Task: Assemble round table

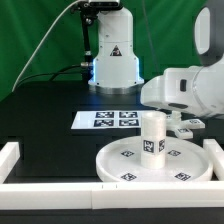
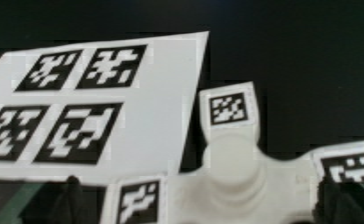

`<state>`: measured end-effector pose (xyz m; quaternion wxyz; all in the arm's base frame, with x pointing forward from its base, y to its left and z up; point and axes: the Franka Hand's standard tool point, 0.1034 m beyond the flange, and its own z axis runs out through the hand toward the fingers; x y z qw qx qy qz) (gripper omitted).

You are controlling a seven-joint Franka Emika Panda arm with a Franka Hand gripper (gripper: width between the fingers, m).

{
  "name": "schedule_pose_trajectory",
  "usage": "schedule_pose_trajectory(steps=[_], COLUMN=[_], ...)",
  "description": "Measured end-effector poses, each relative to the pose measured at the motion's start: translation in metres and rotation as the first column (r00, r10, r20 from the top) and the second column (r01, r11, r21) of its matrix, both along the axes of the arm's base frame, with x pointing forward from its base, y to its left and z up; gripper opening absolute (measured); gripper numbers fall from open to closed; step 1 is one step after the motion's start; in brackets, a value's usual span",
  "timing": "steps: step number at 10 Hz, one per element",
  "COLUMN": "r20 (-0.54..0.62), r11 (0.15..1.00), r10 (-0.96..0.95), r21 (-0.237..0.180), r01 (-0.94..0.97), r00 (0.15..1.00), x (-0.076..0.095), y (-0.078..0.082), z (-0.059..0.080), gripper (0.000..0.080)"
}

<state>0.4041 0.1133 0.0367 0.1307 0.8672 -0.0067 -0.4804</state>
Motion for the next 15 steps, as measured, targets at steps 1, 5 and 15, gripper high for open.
schedule_pose_trajectory(steps=[1,5,15], r20=[-0.028,-0.037,-0.079], r11=[1.0,0.999,0.995], r10=[-0.011,-0.017,0.057], r21=[-0.024,-0.035,0.09], r01=[0.01,0.016,-0.05], r00=[1.0,0.999,0.995], x=[-0.003,-0.002,-0.013], y=[-0.001,-0.004,0.012], z=[0.006,0.005,-0.009], gripper=[0.0649,0.0649,0.0649])
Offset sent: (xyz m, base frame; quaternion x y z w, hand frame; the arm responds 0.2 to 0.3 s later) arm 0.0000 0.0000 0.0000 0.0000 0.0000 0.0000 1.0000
